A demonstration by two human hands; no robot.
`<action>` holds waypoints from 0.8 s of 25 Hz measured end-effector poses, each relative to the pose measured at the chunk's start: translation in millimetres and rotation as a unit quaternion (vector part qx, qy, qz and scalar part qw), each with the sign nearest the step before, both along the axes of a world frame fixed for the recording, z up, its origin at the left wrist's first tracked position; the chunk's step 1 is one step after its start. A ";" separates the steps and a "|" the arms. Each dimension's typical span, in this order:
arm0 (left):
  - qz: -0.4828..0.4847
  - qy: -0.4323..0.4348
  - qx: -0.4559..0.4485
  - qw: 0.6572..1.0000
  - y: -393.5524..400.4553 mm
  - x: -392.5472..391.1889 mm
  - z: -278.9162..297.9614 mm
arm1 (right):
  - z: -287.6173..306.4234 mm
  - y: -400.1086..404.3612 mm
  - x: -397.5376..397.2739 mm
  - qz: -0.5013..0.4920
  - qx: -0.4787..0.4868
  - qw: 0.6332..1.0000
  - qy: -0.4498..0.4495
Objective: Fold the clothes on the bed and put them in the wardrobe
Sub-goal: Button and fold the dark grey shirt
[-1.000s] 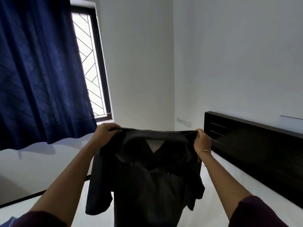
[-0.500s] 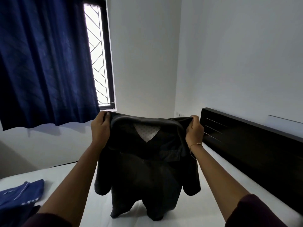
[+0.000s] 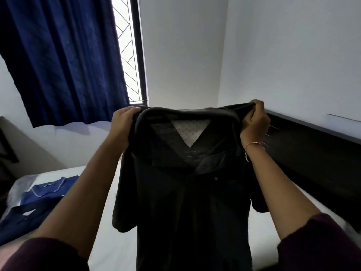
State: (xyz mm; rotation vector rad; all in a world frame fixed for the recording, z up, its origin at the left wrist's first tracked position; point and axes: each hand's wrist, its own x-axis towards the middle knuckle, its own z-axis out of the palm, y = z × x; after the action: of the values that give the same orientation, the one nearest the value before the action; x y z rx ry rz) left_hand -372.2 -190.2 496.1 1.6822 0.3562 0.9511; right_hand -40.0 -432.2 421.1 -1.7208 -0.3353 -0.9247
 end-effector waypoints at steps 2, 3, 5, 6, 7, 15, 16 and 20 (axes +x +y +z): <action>0.009 0.052 0.024 0.998 6.2 7.5 -19.3 | -25.7 -5.9 2.1 -0.007 -0.055 0.998 0.038; 0.020 0.084 0.046 0.995 11.5 13.9 -37.9 | -48.7 -7.9 4.7 -0.005 -0.095 0.994 0.059; 0.038 0.159 0.086 0.983 28.7 30.2 -87.4 | -103.2 -11.2 11.4 -0.027 -0.187 0.975 0.120; 0.045 0.195 0.091 0.976 38.5 37.3 -113.6 | -130.6 -13.3 13.9 -0.051 -0.233 0.961 0.142; 0.043 0.234 0.095 0.967 47.2 45.2 -139.1 | -157.3 -16.0 17.2 -0.070 -0.272 0.946 0.162; 0.054 0.422 0.184 0.886 84.2 126.0 -297.8 | -294.2 0.0 55.1 0.000 -0.272 0.871 0.410; 0.082 0.440 0.195 0.873 85.1 135.1 -308.5 | -304.7 5.8 60.4 0.016 -0.250 0.865 0.435; 0.093 0.417 0.092 0.899 115.7 223.8 -363.2 | -371.0 62.4 141.6 0.041 -0.156 0.848 0.505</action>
State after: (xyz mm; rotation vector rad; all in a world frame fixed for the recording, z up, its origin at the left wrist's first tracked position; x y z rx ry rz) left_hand -148.5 -74.4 132.9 2.2083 1.0336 0.3406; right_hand 101.6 -369.8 50.1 -2.2185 0.1646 0.1988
